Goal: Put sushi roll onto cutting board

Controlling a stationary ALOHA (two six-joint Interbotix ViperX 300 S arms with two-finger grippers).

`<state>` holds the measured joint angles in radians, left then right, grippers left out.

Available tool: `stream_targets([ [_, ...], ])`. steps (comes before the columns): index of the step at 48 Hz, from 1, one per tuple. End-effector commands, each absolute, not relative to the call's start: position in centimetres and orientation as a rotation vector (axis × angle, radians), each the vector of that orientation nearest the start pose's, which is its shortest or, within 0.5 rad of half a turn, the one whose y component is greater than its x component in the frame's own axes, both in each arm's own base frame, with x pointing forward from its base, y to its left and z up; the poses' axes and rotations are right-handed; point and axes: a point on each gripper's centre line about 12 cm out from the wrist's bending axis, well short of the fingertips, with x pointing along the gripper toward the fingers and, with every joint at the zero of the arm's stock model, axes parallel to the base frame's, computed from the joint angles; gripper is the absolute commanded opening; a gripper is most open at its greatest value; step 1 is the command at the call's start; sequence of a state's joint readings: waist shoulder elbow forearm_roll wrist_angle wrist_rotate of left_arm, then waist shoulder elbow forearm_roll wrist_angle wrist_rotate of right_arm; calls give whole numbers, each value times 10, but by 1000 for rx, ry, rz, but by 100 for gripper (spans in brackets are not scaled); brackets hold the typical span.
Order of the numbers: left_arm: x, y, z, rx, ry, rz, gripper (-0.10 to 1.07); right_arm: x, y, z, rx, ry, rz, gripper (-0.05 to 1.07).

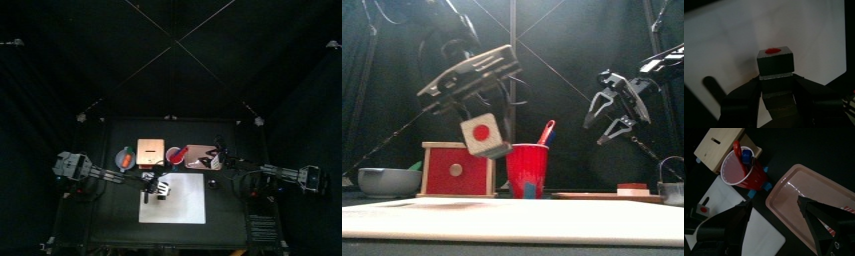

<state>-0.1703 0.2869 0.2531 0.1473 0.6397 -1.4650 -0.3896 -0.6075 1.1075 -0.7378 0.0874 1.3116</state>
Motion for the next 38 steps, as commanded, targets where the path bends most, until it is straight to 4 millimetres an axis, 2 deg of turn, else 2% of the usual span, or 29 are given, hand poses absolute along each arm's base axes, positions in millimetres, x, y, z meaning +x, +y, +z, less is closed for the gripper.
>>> stream_targets([
  [1, 454, -65, 146, -1038, 972, 681, 76, 221, -95, 205, 638, 406, -568, 100],
  [12, 455, -45, 142, -1015, 969, 712, 94, 218, -93, 206, 648, 398, -567, 100],
  [18, 454, -39, 153, -985, 960, 682, 102, 217, -92, 204, 665, 400, -571, 100],
  [22, 444, -32, 171, -943, 949, 646, 102, 215, -91, 204, 672, 395, -569, 100],
  [25, 429, -27, 190, -893, 933, 597, 102, 215, -89, 205, 670, 390, -562, 100],
  [28, 402, -23, 206, -843, 923, 549, 102, 213, -86, 206, 667, 386, -550, 100],
  [32, 365, -17, 229, -842, 824, 467, 102, 212, -80, 209, 672, 374, -529, 100],
  [38, 332, -11, 238, -737, 689, 352, 102, 209, -78, 212, 686, 355, -522, 100],
])
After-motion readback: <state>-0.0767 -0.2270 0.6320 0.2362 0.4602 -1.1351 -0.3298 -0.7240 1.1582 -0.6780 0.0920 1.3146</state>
